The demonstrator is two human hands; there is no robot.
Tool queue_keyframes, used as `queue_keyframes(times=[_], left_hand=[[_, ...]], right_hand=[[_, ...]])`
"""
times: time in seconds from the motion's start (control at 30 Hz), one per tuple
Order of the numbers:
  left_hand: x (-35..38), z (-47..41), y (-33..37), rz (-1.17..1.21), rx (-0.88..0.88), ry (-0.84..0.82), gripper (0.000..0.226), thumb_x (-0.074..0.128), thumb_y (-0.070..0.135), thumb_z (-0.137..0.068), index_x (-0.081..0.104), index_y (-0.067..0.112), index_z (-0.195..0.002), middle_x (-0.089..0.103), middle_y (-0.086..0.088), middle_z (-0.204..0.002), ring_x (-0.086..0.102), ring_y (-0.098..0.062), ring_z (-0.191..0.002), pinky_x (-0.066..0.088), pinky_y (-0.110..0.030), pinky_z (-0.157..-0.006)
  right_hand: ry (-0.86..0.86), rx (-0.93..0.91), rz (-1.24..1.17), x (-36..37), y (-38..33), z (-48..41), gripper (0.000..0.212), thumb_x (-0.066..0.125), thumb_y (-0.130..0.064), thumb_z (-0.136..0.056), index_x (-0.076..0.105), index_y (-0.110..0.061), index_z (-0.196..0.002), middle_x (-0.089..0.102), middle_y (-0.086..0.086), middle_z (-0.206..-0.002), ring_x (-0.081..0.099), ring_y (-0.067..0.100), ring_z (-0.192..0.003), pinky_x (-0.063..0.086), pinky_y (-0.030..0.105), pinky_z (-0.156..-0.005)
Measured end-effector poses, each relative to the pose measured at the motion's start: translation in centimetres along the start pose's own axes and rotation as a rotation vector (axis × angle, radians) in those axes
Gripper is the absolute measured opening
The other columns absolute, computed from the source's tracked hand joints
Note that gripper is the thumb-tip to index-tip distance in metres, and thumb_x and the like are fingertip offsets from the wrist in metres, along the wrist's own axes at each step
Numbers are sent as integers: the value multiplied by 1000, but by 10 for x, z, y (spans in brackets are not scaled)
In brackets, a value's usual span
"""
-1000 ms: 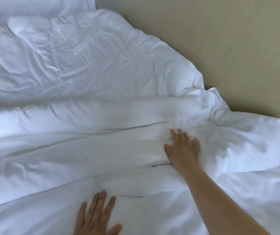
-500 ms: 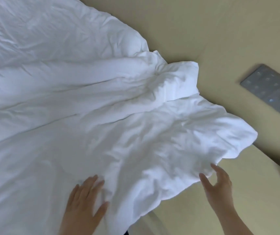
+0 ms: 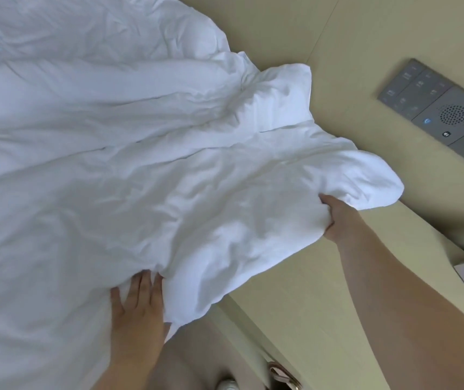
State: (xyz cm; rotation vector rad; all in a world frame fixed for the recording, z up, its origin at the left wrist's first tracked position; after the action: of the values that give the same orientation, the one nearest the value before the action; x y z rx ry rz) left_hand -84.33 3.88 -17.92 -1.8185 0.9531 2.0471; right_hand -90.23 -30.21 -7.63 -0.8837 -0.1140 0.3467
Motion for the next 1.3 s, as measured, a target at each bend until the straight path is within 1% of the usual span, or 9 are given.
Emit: queue_keyframes(times=[0.13,0.2,0.3,0.43,0.53,0.67,0.8,1.13,1.3], left_hand=[[-20,0,3,-9,33,164,36,63,9,-55,68,-5,-88,71,-20,-85,68,-34,-84,17,-27,-110],[-37,9,-5,281,-172,-18,44,43,14,-60,71,3,-92,70,-16,-91,65,-38,-93,31,-34,-103],[-73,40,-6,676,-451,-86,32,40,26,-58,62,41,-77,64,1,-75,60,-35,-91,41,-35,-73],[-138,80,28,666,-375,-150,38,51,31,-57,53,68,-54,62,32,-60,60,-3,-72,41,-3,-66],[-168,104,62,675,-328,-291,41,65,28,-77,55,63,-58,58,39,-64,49,28,-77,38,1,-68],[-217,90,75,736,-373,-233,20,68,62,-58,66,42,-58,63,21,-58,56,4,-59,37,-11,-59],[-238,54,52,682,-494,-235,20,55,18,-91,64,17,-73,66,5,-77,60,-13,-77,37,-13,-60],[-264,-53,-70,516,-519,-148,24,58,25,-89,53,8,-72,43,-8,-68,40,-16,-65,26,-21,-54],[-291,-161,-192,449,-551,-136,23,60,20,-88,58,10,-66,48,-8,-64,43,-19,-63,31,-18,-52]], right_hand=[[-44,-114,79,-11,-10,1,40,50,-5,-88,46,-7,-128,61,3,-98,58,16,-80,50,20,-56],[15,-161,53,-28,-12,4,50,49,-4,-88,38,-9,-137,57,4,-108,55,18,-88,46,21,-64],[94,-218,66,-57,-20,26,16,47,-3,-87,52,-13,-99,51,-3,-80,48,12,-68,38,19,-59],[139,-343,111,-102,-49,76,16,48,-5,-88,47,-21,-84,46,-7,-75,46,9,-66,38,13,-53],[134,-435,117,-124,-87,110,19,47,-3,-89,45,-20,-97,45,-10,-74,48,14,-74,39,9,-53],[18,-542,195,-114,-130,136,21,45,0,-89,54,-18,-92,51,-1,-80,47,15,-72,39,5,-47],[-133,-583,310,-69,-154,140,38,40,-4,-90,46,-13,-127,50,1,-98,46,18,-88,38,24,-67],[-168,-648,351,100,-180,106,54,46,-7,-90,33,-16,-141,47,-8,-84,45,7,-68,39,20,-66],[-340,-680,433,262,-181,80,64,45,-12,-95,10,-19,-148,39,1,-136,40,17,-123,33,20,-91]])
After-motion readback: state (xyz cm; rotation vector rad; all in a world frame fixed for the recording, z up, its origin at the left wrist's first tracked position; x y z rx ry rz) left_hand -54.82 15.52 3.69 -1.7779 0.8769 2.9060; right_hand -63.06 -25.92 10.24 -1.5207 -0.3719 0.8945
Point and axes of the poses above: each hand's wrist, its own z-axis away from the middle knuckle, its own x-axis out of the palm, y = z × x, the point moved 4 cm from there along -z, towards the middle knuckle
